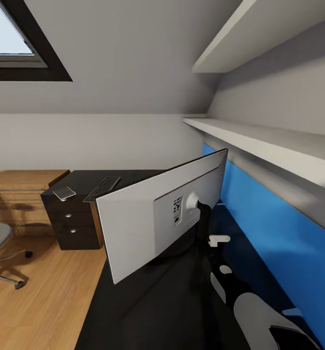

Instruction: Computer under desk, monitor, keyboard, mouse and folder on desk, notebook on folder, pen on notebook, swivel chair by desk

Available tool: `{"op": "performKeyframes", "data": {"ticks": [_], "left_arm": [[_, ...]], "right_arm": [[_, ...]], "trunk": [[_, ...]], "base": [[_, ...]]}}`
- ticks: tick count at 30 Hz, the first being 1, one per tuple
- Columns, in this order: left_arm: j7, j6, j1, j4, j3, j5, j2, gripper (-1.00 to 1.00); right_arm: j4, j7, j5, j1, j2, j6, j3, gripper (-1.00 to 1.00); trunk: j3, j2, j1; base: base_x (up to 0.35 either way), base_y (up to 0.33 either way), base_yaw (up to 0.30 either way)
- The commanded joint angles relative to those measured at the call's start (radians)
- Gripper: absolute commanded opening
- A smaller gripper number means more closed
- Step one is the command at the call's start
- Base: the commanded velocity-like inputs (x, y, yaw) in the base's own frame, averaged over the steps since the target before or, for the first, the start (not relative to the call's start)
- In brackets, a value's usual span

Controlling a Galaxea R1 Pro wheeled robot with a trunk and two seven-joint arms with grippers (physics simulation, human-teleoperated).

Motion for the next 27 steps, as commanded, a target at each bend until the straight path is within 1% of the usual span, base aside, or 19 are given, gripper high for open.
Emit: {"op": "performKeyframes", "data": {"ticks": [1,27], "left_arm": [[-0.001,0.006,0.000,-0.002,0.002,0.008,-0.001,1.00],[-0.001,0.006,0.000,-0.001,0.002,0.010,-0.001,1.00]], "right_arm": [[0.004,-0.007,0.000,-0.001,0.000,-0.003,0.003,-1.00],[0.005,-0.011,-0.001,0.000,0.001,-0.003,0.003,-1.00]], "trunk": [[-0.001,-0.001,0.000],[-0.001,-0.001,0.000]], "base": [[0.000,-0.021,0.000],[0.000,-0.001,0.000]]}}
